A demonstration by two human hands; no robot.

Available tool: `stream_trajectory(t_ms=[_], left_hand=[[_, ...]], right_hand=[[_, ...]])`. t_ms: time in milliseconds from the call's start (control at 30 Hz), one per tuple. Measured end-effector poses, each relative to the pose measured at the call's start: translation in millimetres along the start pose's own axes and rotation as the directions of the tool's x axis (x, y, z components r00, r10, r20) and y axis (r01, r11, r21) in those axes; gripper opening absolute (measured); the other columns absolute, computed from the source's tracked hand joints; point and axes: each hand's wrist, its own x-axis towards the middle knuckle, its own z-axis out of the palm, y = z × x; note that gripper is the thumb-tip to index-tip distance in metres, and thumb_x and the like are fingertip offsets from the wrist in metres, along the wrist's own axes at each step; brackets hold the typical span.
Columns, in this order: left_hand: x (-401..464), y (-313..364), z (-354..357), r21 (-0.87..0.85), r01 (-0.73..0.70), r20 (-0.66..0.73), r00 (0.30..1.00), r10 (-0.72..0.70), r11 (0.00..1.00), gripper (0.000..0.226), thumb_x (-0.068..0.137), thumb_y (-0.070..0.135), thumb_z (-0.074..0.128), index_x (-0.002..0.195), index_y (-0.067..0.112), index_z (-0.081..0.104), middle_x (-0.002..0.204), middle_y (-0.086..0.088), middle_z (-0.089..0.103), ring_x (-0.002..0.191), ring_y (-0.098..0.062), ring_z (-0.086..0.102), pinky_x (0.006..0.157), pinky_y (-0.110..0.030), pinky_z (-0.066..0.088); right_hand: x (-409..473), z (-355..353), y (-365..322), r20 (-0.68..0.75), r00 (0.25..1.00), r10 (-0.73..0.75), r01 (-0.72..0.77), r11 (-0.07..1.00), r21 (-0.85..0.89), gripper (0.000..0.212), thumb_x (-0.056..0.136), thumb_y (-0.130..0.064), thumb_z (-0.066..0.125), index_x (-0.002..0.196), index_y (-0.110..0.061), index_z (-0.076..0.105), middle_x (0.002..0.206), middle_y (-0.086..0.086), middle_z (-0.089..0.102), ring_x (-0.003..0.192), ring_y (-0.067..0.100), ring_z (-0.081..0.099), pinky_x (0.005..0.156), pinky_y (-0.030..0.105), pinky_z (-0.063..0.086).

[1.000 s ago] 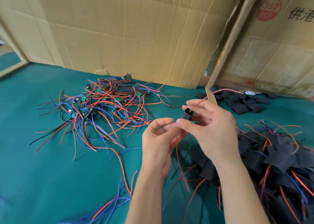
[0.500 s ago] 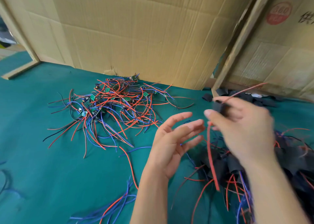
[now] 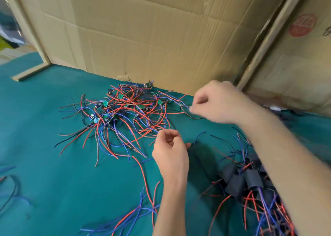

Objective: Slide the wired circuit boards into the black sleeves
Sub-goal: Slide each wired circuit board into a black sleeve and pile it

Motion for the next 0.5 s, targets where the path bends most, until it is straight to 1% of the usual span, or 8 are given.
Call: stream_trajectory(t_ms=[67,100,167,200,267,333,400,500], left_hand=[[1.2,1.3,-2.0,0.075,-0.064,-0.08,0.994,0.07,0.995,0.02,0.085,-0.006,0.052,0.083,0.012,0.061,0.074,0.002,0.063,0.058,-0.01,0.064,0.067,-0.046,0.062],[1.5,2.2,-3.8,0.115,-0.088,-0.113,0.988,0.101,0.989,0.02,0.084,-0.004,0.052,0.083,0.014,0.059,0.075,0.003,0.063,0.063,-0.016,0.065,0.069,-0.049,0.06],[2.6,5.2,-7.7,0.173,-0.109,-0.164,0.977,0.138,0.979,0.02,0.082,-0.002,0.052,0.082,0.018,0.056,0.075,0.005,0.064,0.072,-0.026,0.064,0.075,-0.053,0.055],[4.1,5.6,-9.0,0.179,-0.105,-0.175,0.975,0.137,0.978,0.02,0.082,-0.002,0.053,0.082,0.018,0.055,0.075,0.005,0.064,0.073,-0.029,0.064,0.075,-0.054,0.054],[5.9,4.9,-8.7,0.163,-0.091,-0.178,0.977,0.12,0.982,0.019,0.082,-0.001,0.054,0.081,0.018,0.055,0.074,0.004,0.063,0.071,-0.033,0.064,0.074,-0.054,0.054],[4.2,5.9,-7.5,0.155,-0.08,-0.159,0.982,0.104,0.985,0.018,0.082,0.0,0.055,0.08,0.017,0.057,0.072,0.003,0.063,0.068,-0.032,0.065,0.071,-0.05,0.055],[2.1,6.3,-6.3,0.125,-0.057,-0.108,0.992,0.07,0.991,0.016,0.085,-0.001,0.054,0.081,0.014,0.06,0.072,0.0,0.065,0.064,-0.026,0.068,0.057,-0.039,0.056],[3.7,7.6,-6.3,-0.008,0.072,0.013,0.997,-0.072,0.997,0.017,0.092,-0.001,0.051,0.085,0.007,0.064,0.075,-0.01,0.07,0.057,-0.016,0.069,0.042,-0.023,0.047]], right_hand=[[33.4,50.5,-44.7,0.158,0.987,0.001,-0.013,0.997,0.075,0.03,0.086,-0.045,0.068,0.081,-0.016,0.068,0.083,0.002,0.07,0.093,0.028,0.069,0.067,0.027,0.047],[43.3,72.5,-55.9,0.197,0.979,0.047,-0.062,0.996,0.071,0.032,0.088,-0.048,0.068,0.089,-0.016,0.066,0.097,0.008,0.067,0.106,0.031,0.067,0.075,0.031,0.046],[55.1,103.2,-58.9,0.181,0.973,0.143,-0.159,0.985,0.073,0.036,0.09,-0.045,0.07,0.111,-0.017,0.065,0.123,0.011,0.064,0.118,0.033,0.062,0.085,0.036,0.048],[57.2,109.2,-55.9,0.152,0.972,0.182,-0.199,0.974,0.107,0.034,0.089,-0.04,0.071,0.114,-0.017,0.066,0.127,0.011,0.064,0.118,0.034,0.062,0.087,0.036,0.049],[57.3,106.7,-44.5,0.104,0.967,0.234,-0.25,0.949,0.191,0.029,0.087,-0.038,0.073,0.107,-0.016,0.073,0.118,0.012,0.069,0.111,0.033,0.065,0.084,0.033,0.049],[51.2,85.8,-28.6,0.108,0.974,0.2,-0.224,0.928,0.299,0.024,0.084,-0.042,0.075,0.086,-0.019,0.08,0.095,0.012,0.075,0.098,0.031,0.069,0.08,0.032,0.052],[36.6,55.1,-12.3,0.07,0.987,0.144,-0.16,0.907,0.39,0.023,0.085,-0.039,0.076,0.073,-0.019,0.08,0.077,0.009,0.075,0.08,0.027,0.071,0.078,0.038,0.057],[8.4,16.8,12.5,-0.042,0.992,0.122,-0.084,0.858,0.507,0.024,0.086,-0.038,0.075,0.07,-0.021,0.08,0.066,0.002,0.074,0.062,0.018,0.065,0.072,0.039,0.056]])
